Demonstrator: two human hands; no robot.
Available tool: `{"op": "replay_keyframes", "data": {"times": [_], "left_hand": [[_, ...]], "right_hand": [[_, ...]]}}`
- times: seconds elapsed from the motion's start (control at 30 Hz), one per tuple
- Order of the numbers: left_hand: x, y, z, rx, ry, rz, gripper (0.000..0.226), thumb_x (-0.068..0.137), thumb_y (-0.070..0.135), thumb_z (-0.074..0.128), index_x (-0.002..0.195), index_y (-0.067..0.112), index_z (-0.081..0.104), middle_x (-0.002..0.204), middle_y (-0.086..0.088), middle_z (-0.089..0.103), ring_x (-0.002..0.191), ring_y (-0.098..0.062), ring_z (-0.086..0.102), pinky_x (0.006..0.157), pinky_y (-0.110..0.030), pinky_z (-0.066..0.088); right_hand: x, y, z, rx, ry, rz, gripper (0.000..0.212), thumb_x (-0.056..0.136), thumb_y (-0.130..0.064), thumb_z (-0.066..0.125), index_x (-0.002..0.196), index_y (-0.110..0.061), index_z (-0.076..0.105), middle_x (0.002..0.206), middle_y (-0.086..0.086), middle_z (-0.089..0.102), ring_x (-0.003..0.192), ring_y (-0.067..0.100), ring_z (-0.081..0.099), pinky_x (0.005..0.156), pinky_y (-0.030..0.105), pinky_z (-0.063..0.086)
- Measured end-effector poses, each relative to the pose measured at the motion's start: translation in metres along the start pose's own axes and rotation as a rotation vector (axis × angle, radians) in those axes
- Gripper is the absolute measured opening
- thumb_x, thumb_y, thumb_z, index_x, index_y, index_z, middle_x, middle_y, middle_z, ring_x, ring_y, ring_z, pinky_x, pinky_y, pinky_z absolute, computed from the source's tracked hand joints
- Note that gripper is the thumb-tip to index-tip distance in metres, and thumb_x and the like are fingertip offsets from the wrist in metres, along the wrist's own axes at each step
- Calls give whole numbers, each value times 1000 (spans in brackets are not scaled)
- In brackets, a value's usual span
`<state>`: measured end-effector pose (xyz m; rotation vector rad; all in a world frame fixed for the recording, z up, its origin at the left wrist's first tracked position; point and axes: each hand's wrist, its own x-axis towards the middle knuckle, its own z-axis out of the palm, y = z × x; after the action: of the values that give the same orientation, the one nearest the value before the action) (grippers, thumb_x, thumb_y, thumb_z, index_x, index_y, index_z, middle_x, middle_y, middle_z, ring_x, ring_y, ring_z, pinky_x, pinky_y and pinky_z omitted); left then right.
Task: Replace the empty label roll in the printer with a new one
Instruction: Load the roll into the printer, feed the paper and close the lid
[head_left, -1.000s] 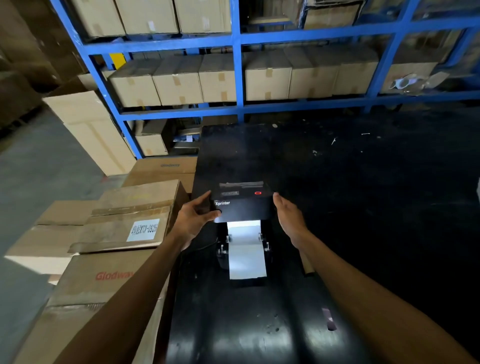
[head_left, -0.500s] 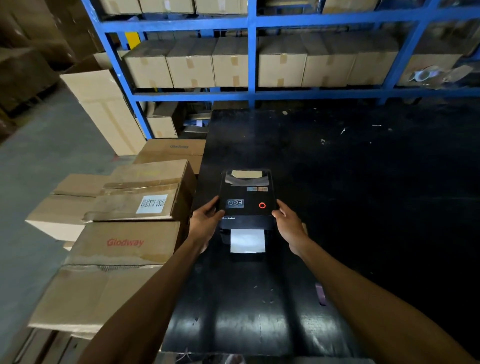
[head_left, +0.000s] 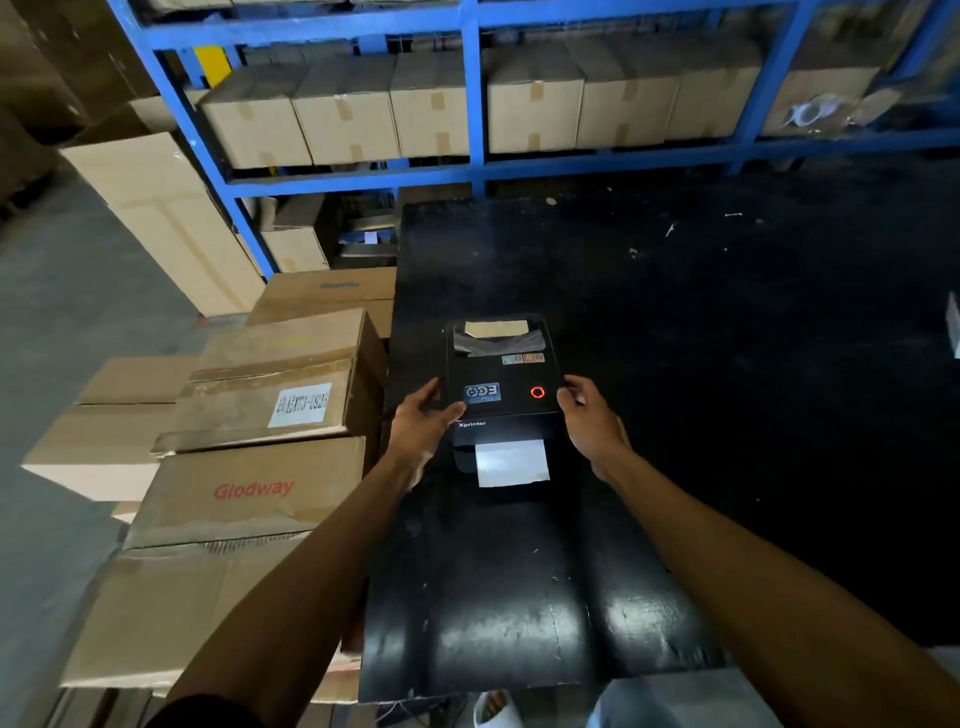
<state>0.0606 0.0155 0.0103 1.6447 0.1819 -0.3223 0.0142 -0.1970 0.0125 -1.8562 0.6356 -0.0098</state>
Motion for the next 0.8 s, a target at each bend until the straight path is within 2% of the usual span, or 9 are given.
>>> {"op": "replay_keyframes", "data": {"times": [0.1,0.13,0.3,0.37,0.53,0.67,0.8], "left_hand": [[0,-4,-1,9,-81,-8,66,94,14,62,152,16,31,140,-9,55,113,-18,57,96,-32,47],[2,-6,-3,21,-104,-3,66,96,16,60,153,16,29,142,-10,53,117,-19,56,99,-33,46],[1,-21,-5,67,-141,22,67,97,17,59,155,19,25,145,-10,52,122,-19,54,107,-39,45],[0,-22,-5,61,-141,26,66,97,19,58,155,21,26,141,-3,52,120,-16,53,100,-36,47],[0,-24,-5,-2,-166,-1,63,99,17,56,153,26,26,134,2,51,116,-17,54,72,-23,51],[1,-28,-5,-5,-188,-2,60,100,16,54,152,26,26,131,3,52,110,-12,57,66,-19,54],[-1,-28,-3,-37,-181,-20,62,100,18,54,153,28,24,137,1,50,121,-19,53,76,-27,53]], "right_hand": [[-1,2,3,28,-16,31,37,103,-33,38,138,-26,41,124,2,56,101,14,47,84,29,39],[0,3,4,37,-26,35,37,102,-34,37,139,-27,40,127,1,56,102,15,48,86,31,41],[2,18,10,1,-81,67,47,102,-43,32,147,-29,32,135,2,53,122,25,51,103,37,41],[4,23,13,33,-117,65,49,100,-47,31,147,-33,32,140,4,53,125,25,51,109,44,39],[13,38,16,75,-120,38,47,96,-53,33,141,-39,36,131,3,60,117,27,58,104,50,45],[11,40,18,99,-112,12,46,100,-48,32,143,-34,36,131,4,60,117,23,58,104,46,46],[13,42,19,112,-111,-2,47,101,-48,30,145,-33,35,133,3,59,118,22,56,105,44,45]]}}
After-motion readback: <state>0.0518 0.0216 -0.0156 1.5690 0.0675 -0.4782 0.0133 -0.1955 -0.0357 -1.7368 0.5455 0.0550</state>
